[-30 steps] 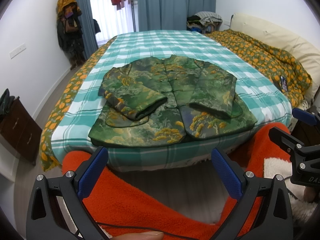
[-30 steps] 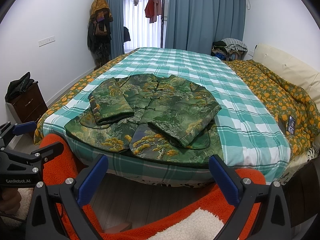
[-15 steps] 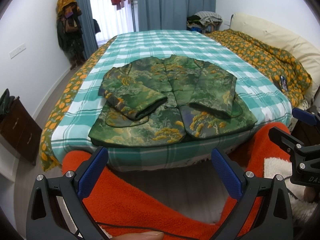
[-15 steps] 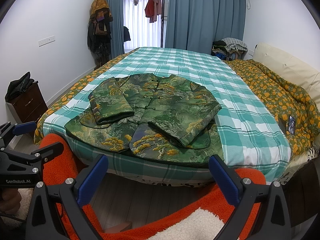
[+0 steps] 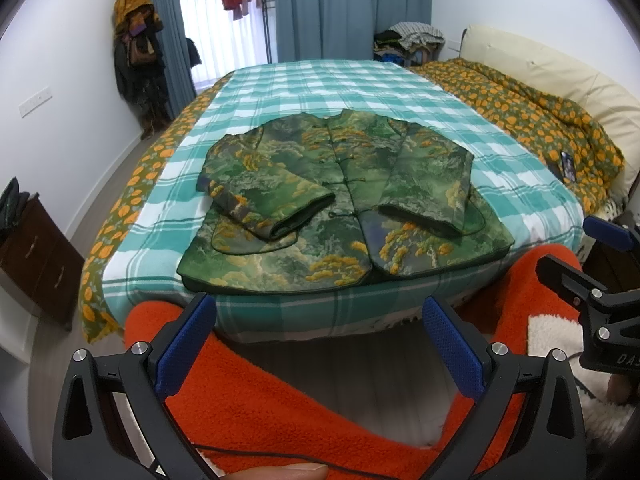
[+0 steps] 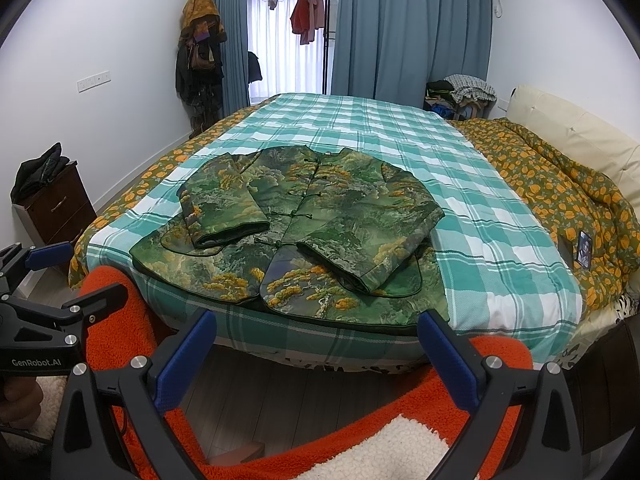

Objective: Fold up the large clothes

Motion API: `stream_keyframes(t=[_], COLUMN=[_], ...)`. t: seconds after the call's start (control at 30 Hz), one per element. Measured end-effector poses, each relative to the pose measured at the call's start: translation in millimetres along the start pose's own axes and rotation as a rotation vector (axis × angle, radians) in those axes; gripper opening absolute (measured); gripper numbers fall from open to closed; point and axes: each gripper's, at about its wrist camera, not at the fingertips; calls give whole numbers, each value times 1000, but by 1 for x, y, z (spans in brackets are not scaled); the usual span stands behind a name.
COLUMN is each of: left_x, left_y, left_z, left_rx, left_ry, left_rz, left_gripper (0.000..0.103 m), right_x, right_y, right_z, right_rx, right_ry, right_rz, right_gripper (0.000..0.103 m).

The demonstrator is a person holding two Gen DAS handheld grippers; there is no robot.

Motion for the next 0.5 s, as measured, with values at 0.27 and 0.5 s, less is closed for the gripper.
stream_keyframes(t=[0.27, 0.5], left_x=[0, -5], left_y=[3, 13], left_z=[-1, 9], left_rx=[3, 10], left_ry=[-16, -63], left_rz=[19, 73], left_gripper=[103, 103], right_x=[-1, -9], right_y=[-4, -22], right_z=[0, 9], right_rx=[18, 28], right_ry=[-8, -61], right_rz=[15, -53], right_gripper=[102, 102])
Point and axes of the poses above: each gripper's, at about its wrist camera, not at the fingertips, and x roughly the way its jaws point, y to its left, z to its top
